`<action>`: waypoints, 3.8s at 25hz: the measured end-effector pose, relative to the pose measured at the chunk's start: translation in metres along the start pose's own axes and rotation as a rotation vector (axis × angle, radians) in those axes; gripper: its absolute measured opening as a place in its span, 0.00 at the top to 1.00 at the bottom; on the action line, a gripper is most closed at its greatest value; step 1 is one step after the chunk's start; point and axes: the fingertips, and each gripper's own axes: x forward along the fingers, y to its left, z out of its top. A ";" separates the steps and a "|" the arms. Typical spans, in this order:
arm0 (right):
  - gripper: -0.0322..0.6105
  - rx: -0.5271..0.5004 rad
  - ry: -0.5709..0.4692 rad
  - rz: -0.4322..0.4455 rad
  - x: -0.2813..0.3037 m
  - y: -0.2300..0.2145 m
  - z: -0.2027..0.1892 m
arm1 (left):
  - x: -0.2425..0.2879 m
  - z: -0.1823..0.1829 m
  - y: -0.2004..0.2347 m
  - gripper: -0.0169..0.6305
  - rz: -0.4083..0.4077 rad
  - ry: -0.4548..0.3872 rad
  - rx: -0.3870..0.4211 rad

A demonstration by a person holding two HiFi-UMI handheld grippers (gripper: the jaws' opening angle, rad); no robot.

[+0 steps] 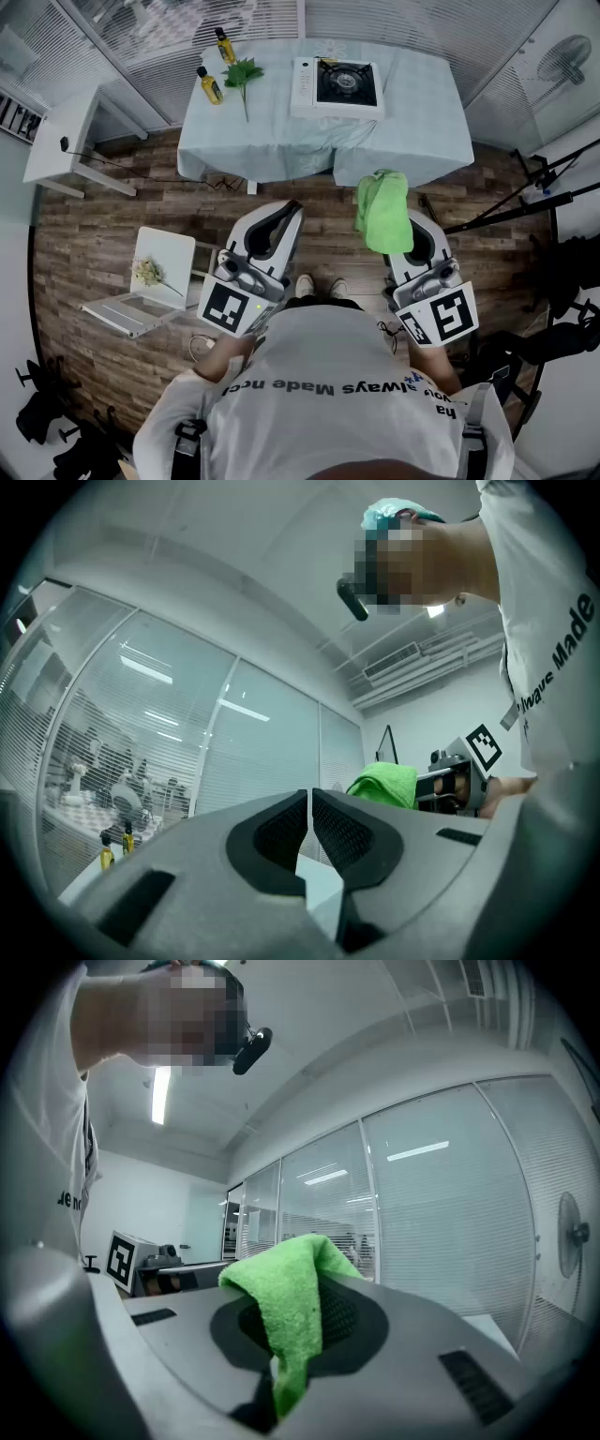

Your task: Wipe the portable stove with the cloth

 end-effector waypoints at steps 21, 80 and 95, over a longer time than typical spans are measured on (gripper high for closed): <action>0.91 0.036 -0.034 -0.053 0.060 -0.029 -0.014 | 0.026 -0.015 0.059 0.94 0.008 -0.007 0.010; 0.91 -0.003 0.013 -0.021 0.419 -0.271 -0.044 | 0.312 -0.115 0.376 0.95 -0.028 0.061 -0.044; 0.91 -0.233 0.234 0.061 0.494 -0.281 -0.141 | 0.322 -0.244 0.420 0.95 -0.061 0.317 0.013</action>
